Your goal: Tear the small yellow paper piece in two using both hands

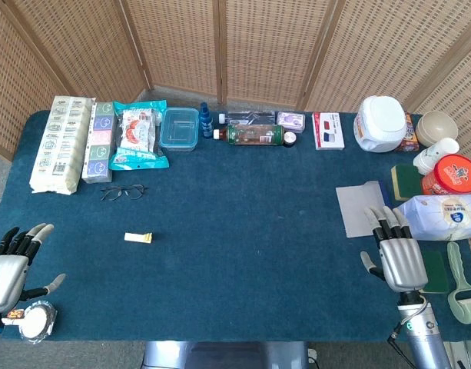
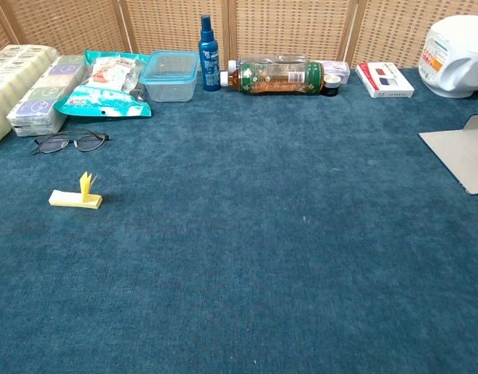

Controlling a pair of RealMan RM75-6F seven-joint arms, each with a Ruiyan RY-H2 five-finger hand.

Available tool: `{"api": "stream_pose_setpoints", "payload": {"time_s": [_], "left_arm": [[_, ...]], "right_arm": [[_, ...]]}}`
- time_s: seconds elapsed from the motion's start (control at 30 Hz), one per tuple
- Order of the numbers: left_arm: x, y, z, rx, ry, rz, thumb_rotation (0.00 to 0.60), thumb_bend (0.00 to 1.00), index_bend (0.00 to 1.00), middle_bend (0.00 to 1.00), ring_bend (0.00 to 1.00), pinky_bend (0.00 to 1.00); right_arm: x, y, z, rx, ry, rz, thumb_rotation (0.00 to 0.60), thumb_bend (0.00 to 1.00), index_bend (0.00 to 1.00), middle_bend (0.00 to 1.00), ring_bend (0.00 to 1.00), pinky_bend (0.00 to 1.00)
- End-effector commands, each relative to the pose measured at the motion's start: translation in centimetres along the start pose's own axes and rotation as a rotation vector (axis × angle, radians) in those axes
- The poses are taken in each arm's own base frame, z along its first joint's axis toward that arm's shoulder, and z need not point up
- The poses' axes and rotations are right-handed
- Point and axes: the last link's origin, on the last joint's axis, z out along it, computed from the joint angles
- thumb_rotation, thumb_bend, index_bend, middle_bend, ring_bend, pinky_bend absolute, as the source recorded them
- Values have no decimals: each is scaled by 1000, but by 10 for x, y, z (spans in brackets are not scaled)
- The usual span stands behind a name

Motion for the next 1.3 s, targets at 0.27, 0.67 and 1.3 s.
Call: {"api": "stream_pose_setpoints", "payload": {"time_s": [0.27,0.67,1.3], "left_arm": [[1,3,-1,-11,0,0,418,203,82,113,133,41],[14,8,20,-69,-18,40,539,204,221,299,308,295],[-2,57,118,-286,-177,186,600,237,357,891,972,930]], "right_arm": [[1,4,-5,-6,3,6,600,343,0,136,23,31],[3,8,-8,-14,9,20,600,343,0,136,20,31],[2,11,-9,-34,-2,30,600,343,0,135,17,31]]}}
